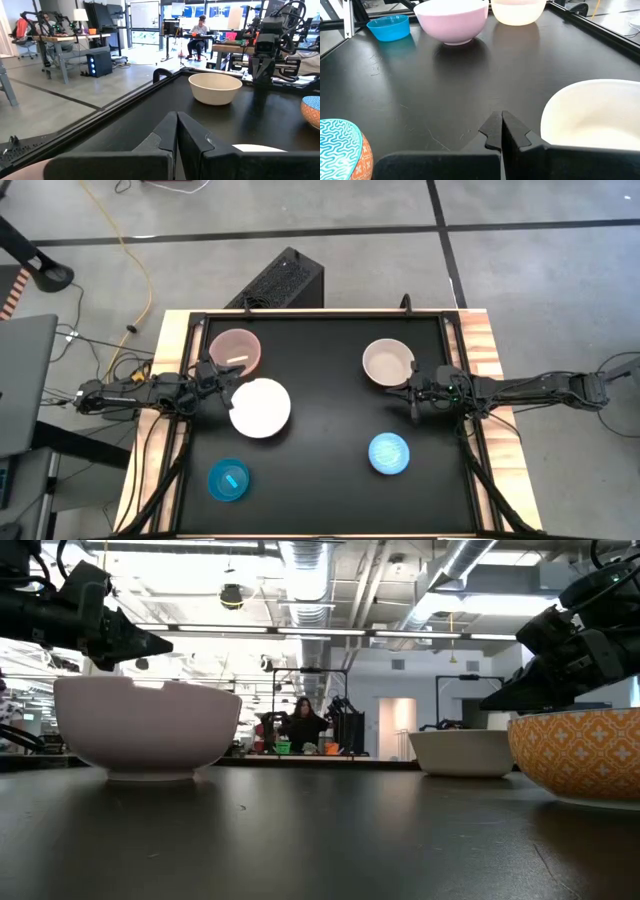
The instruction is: Nest bowls inside each other
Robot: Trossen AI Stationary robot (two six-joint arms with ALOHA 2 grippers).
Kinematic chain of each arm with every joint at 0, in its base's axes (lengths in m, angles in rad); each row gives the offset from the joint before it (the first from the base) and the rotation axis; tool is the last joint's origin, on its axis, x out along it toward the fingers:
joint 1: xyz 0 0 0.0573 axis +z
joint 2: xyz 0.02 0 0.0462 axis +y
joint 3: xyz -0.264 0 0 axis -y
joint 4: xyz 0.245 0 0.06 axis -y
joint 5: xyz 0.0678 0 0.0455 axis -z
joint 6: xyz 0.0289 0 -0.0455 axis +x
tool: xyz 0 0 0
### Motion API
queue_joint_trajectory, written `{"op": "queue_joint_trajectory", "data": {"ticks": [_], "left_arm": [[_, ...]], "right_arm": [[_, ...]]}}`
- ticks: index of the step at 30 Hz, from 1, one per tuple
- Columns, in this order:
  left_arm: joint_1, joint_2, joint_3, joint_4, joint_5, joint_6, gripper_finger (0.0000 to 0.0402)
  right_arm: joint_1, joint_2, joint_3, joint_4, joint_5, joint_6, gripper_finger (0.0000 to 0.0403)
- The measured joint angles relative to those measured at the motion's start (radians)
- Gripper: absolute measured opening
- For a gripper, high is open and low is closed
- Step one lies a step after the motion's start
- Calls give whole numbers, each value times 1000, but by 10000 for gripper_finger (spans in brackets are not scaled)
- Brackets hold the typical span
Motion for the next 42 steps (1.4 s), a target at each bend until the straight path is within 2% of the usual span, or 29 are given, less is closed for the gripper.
{"op": "queue_joint_trajectory", "data": {"ticks": [14, 18, 30, 32, 36, 42], "left_arm": [[0, 0, 0, 0, 0, -2, 0], [0, 0, 0, 0, 0, -2, 0], [0, 0, 0, 0, 1, 38, 0], [0, 0, 0, 7, 2, -27, 0], [1, 0, 0, 82, -5, -270, 0], [21, 0, 0, 149, -78, -492, 0]], "right_arm": [[-1, 0, 0, 0, 6, 2, 13], [-25, 0, 0, 0, 110, 7, 13], [-46, 0, 0, 35, 106, 18, 13], [-46, 0, 8, 79, 103, 77, 13], [-44, 0, 64, 212, 102, 215, 13], [-35, 29, 226, 119, 102, 253, 14]]}}
